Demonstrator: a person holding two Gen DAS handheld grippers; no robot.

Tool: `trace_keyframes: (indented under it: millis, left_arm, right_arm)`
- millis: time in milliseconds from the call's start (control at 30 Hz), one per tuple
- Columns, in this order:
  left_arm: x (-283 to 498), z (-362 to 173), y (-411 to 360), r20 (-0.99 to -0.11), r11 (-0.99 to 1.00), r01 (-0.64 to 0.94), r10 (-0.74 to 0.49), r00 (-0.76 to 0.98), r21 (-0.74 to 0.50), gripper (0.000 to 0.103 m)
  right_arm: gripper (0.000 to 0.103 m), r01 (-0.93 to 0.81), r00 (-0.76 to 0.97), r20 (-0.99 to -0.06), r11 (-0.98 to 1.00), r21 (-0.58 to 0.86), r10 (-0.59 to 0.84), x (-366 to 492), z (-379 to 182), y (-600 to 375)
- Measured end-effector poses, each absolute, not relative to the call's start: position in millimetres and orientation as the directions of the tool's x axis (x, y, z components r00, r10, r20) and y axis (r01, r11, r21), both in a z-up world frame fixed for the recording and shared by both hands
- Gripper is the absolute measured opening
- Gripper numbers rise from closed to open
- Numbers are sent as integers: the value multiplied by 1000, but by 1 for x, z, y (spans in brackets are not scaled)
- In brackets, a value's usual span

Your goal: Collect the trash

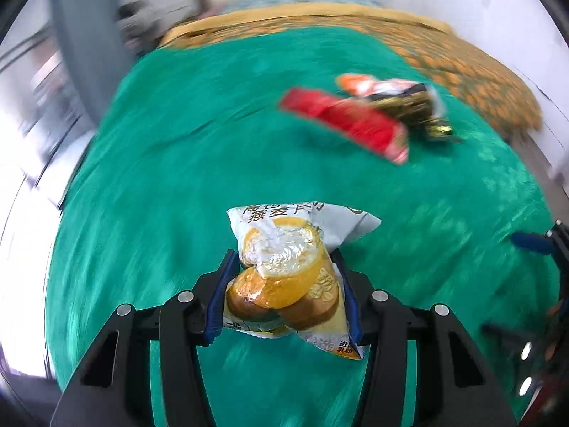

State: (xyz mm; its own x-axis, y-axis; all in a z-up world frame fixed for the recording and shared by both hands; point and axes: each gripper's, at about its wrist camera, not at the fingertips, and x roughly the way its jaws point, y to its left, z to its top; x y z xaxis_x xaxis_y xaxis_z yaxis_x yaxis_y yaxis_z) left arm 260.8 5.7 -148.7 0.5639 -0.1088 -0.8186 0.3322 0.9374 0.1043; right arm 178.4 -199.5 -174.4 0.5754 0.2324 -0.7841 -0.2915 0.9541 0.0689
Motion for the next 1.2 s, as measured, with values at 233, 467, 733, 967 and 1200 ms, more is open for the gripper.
trace_keyframes:
  millis: [233, 467, 733, 967, 1200]
  left_arm:
    - [209, -158, 39, -787, 969, 226, -65, 614, 96, 62]
    - [217, -165, 29, -793, 966, 215, -17, 609, 145, 92]
    - [230, -170, 45, -822, 983, 179, -77, 564, 31, 98]
    - [228, -171, 44, -820, 985, 172, -75, 567, 28, 98]
    - [230, -172, 46, -819, 985, 170, -78, 568, 24, 98]
  right_arm:
    - [97, -289, 576, -785, 955, 65, 228, 179, -174, -198]
    - [97, -287, 576, -785, 956, 67, 228, 178, -174, -199]
    - [98, -304, 562, -790, 950, 75, 243, 178, -174, -202]
    - [97, -316, 624, -762, 948, -43, 173, 232, -143, -229]
    - [95, -305, 608, -784, 948, -89, 122, 335, -121, -242]
